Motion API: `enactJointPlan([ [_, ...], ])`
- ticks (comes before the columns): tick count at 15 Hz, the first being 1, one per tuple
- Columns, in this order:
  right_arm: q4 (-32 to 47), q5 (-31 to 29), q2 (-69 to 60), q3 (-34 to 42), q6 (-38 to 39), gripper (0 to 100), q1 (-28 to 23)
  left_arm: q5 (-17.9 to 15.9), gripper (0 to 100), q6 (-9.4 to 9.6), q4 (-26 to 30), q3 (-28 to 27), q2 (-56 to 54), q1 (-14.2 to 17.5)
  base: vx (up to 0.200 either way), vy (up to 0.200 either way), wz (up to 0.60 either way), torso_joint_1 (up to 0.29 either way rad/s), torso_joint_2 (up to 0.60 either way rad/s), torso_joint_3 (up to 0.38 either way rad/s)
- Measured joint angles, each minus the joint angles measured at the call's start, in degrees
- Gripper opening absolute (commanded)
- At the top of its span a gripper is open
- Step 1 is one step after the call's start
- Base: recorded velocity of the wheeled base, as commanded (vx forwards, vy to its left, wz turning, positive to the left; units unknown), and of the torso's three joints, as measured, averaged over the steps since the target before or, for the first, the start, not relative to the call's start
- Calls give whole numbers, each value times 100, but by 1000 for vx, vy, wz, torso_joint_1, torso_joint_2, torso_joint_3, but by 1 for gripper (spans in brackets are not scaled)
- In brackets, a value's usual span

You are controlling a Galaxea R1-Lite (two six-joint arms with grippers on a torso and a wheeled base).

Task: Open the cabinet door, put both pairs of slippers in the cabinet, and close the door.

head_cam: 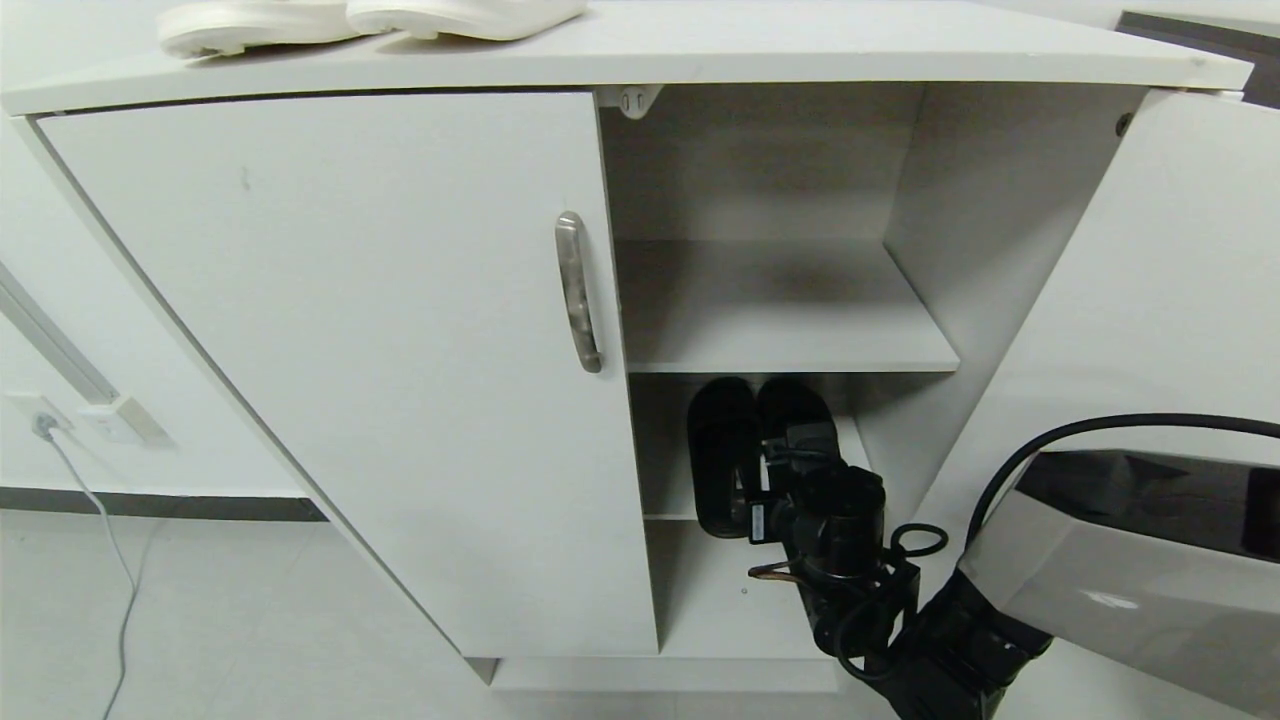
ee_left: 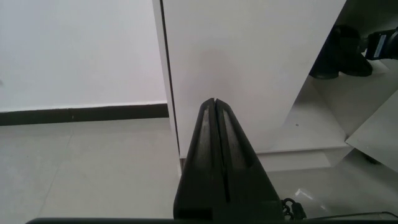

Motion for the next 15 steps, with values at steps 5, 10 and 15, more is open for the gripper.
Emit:
enactJointPlan([
  [5,-28,0,-55,130,-29,100,26,0,0,-5,0,2,0,0,-200,0,0,0,0,3],
  [10,-126,0,-110,267,-121,100,30,7,0,-24,1,0,0,0,0,0,0,0,0,0],
  [15,-217,15,-133,356,-202,100,28,2,0,4,0,0,0,0,0,0,0,0,0,0],
])
